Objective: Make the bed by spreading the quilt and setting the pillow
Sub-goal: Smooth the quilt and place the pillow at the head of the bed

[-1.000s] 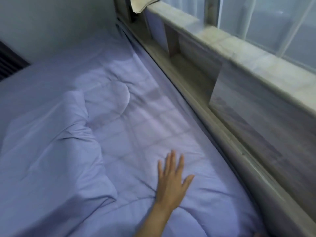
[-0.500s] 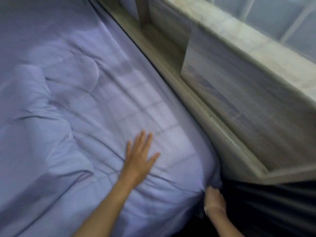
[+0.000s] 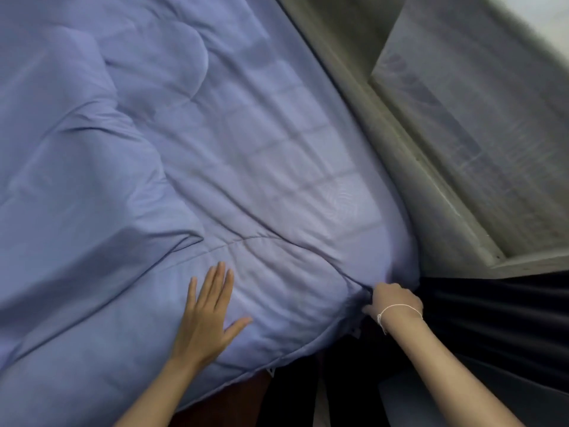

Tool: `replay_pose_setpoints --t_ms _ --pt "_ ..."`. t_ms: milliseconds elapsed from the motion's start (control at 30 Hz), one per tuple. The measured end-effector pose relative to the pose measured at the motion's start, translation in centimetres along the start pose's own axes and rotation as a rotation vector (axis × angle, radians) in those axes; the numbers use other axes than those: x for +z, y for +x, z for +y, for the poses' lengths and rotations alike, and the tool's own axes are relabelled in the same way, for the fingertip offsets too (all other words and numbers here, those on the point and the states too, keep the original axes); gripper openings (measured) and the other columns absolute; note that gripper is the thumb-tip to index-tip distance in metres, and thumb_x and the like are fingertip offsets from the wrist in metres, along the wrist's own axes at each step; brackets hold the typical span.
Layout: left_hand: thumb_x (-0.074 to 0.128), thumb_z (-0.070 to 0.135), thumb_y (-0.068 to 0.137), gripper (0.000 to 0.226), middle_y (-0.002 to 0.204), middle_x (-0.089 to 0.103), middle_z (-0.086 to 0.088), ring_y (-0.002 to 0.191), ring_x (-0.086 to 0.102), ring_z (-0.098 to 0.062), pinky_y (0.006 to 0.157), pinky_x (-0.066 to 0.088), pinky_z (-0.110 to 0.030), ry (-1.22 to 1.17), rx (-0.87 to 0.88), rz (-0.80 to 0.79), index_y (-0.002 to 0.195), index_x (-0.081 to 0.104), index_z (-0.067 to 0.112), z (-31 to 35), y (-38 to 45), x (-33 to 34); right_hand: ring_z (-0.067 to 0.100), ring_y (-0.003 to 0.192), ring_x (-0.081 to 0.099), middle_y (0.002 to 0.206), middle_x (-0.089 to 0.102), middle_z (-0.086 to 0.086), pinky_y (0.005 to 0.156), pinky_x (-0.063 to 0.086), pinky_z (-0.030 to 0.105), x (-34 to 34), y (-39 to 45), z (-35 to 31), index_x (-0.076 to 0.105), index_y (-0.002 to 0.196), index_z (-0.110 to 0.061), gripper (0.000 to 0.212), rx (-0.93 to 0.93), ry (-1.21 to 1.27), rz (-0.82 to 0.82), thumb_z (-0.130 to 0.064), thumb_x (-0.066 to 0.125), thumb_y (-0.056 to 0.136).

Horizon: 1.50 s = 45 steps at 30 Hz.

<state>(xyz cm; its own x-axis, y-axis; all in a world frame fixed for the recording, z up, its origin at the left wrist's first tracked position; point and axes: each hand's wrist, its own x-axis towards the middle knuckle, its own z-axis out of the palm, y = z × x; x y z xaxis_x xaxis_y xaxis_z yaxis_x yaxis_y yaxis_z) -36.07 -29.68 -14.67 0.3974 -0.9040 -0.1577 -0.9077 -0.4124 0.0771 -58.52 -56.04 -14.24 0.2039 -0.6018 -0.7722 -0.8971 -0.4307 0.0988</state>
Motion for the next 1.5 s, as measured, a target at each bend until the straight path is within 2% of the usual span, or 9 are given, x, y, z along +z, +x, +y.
replay_pose_setpoints --t_ms 167,367,500,667,733,867,967,1033,1500 --pt "0.03 0.075 0.082 0.101 0.152 0.029 -0.019 0.141 0.026 -0.029 0.114 0.014 -0.058 0.12 -0.121 -0.043 0.15 0.009 0.002 -3.6 -4.4 0.7 0.028 0.104 0.062 0.11 0.066 0.005 0.08 0.046 0.036 -2.8 -5.5 -6.9 0.054 0.11 -0.019 0.057 -0.318 0.032 0.281 -0.068 0.049 0.082" --pt "0.019 0.043 0.102 0.056 0.148 0.041 -0.007 0.136 0.037 -0.029 0.108 0.028 -0.06 0.273 -0.093 0.043 0.144 0.035 0.009 -4.4 -5.3 2.6 0.024 0.051 0.065 0.06 0.066 0.003 0.047 0.032 0.027 -1.4 -5.8 -12.4 0.063 0.089 -0.015 0.026 -0.482 -0.199 0.472 -0.021 0.076 0.067" --pt "0.033 0.035 0.1 0.049 0.143 0.047 -0.004 0.134 0.04 -0.03 0.109 0.027 -0.059 0.301 -0.045 0.178 0.14 0.043 0.009 -4.1 -7.2 3.9 0.029 0.095 0.065 0.104 0.067 0.006 0.067 0.033 0.034 0.5 -5.4 -12.4 0.047 0.12 -0.017 0.03 -0.549 -0.224 0.394 -0.01 0.036 0.093" --pt "0.04 0.039 0.096 0.053 0.143 0.048 -0.005 0.135 0.039 -0.027 0.106 0.031 -0.057 0.258 0.053 0.18 0.141 0.039 0.01 -4.6 -9.0 3.2 0.031 0.052 0.06 0.056 0.061 0.007 0.049 0.043 0.034 -0.4 -6.1 -12.0 0.057 0.068 -0.016 0.014 -0.628 -0.041 0.78 -0.022 0.067 0.075" --pt "0.033 0.04 0.098 0.053 0.143 0.047 -0.011 0.137 0.036 -0.027 0.108 0.025 -0.057 0.17 0.061 0.173 0.142 0.036 0.01 -5.5 -10.5 2.8 0.035 0.073 0.062 0.077 0.065 0.011 0.064 0.048 0.042 -1.9 -4.5 -11.7 0.061 0.079 -0.015 0.015 -0.711 0.17 0.943 -0.029 0.058 0.083" --pt "0.027 0.039 0.097 0.064 0.147 0.032 -0.029 0.14 0.025 -0.038 0.116 -0.001 -0.048 -0.24 -0.895 0.474 0.141 0.031 -0.007 -9.5 -14.5 1.8 0.036 0.135 0.037 0.147 0.04 0.013 0.108 0.027 0.054 -4.5 0.3 -12.9 0.045 0.139 -0.02 0.051 -0.61 0.108 0.867 -0.047 0.039 0.095" --pt "0.029 0.051 0.095 0.078 0.156 0.007 -0.025 0.146 0.004 -0.037 0.113 -0.006 -0.056 -0.537 -1.768 0.599 0.148 0.011 -0.004 -13.9 -15.2 2.0 0.031 0.144 0.021 0.157 0.022 0.006 0.114 0.016 0.056 -3.6 2.6 -12.8 0.023 0.149 -0.031 0.06 -0.547 -0.053 0.75 -0.057 0.017 0.096" --pt "0.036 0.057 0.094 0.088 0.156 -0.002 -0.025 0.145 -0.004 -0.038 0.113 -0.006 -0.053 -0.673 -1.981 0.595 0.148 0.003 -0.005 -15.5 -14.8 2.2 0.025 0.147 0.011 0.159 0.013 0.002 0.117 0.007 0.054 -3.2 2.9 -11.7 0.011 0.15 -0.034 0.062 -0.474 -0.039 0.748 -0.059 0.016 0.094" --pt "0.03 0.052 0.096 0.077 0.158 0.003 -0.02 0.146 -0.001 -0.033 0.108 -0.004 -0.066 -0.339 -1.584 0.325 0.149 0.009 0.0 -19.9 -19.3 4.2 0.03 0.146 0.008 0.159 0.013 0.01 0.112 0.0 0.062 -3.7 1.1 -16.5 0.017 0.15 -0.023 0.064 -0.509 0.037 0.762 -0.055 0.019 0.094"
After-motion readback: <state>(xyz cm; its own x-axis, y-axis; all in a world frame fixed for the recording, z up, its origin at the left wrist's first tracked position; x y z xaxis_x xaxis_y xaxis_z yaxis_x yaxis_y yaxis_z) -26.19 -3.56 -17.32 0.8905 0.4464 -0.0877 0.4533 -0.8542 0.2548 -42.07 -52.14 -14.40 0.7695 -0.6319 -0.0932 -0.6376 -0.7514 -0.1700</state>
